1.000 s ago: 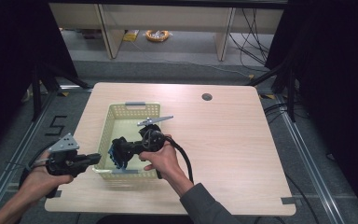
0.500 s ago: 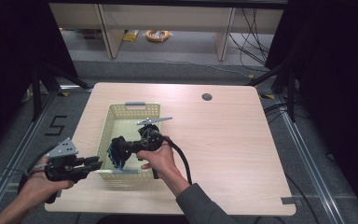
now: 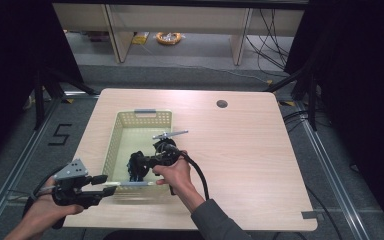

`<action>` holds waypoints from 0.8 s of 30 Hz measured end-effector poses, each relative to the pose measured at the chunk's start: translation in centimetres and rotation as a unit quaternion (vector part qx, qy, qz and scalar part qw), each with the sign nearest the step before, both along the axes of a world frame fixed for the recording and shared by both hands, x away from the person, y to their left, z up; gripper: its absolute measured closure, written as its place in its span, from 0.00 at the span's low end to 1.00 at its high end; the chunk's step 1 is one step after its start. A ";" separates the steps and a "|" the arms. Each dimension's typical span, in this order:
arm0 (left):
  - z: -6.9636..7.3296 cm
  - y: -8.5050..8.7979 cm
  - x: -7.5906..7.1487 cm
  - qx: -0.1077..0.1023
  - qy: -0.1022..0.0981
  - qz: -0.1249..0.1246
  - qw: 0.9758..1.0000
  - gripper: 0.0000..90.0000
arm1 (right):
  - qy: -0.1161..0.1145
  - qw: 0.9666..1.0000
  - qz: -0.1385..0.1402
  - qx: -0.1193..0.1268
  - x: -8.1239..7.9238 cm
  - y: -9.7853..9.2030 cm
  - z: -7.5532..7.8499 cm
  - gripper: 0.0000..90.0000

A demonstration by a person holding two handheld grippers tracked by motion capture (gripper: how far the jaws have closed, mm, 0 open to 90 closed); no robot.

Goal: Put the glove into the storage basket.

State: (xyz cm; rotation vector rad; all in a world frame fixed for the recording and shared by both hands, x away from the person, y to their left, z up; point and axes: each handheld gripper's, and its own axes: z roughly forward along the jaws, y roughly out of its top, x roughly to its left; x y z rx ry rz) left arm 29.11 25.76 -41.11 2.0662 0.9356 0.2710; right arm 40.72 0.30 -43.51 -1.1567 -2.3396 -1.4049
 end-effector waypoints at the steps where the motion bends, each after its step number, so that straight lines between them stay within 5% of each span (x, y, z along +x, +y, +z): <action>1: -0.1 -0.2 -0.2 0.003 0.003 -0.005 1.000 0.51 | -0.001 1.000 -0.009 -0.010 0.0 -0.2 0.0 0.98; 14: -4.6 -3.1 -3.7 0.040 0.028 -0.040 0.998 0.42 | -0.012 0.994 -0.024 -0.106 0.1 -1.9 -0.8 0.97; 19: -6.6 -3.3 -3.9 0.019 0.037 -0.023 0.999 0.42 | -0.004 0.990 -0.030 -0.137 0.1 -1.8 -1.0 0.97; 20: -6.8 -3.3 -4.0 0.021 0.038 -0.024 0.999 0.42 | -0.018 0.991 -0.017 -0.133 0.3 -1.8 -1.2 0.97; 24: -8.3 -3.4 -4.3 0.009 0.044 -0.013 0.999 0.41 | -0.009 0.991 -0.009 -0.136 0.3 -1.8 -1.2 0.96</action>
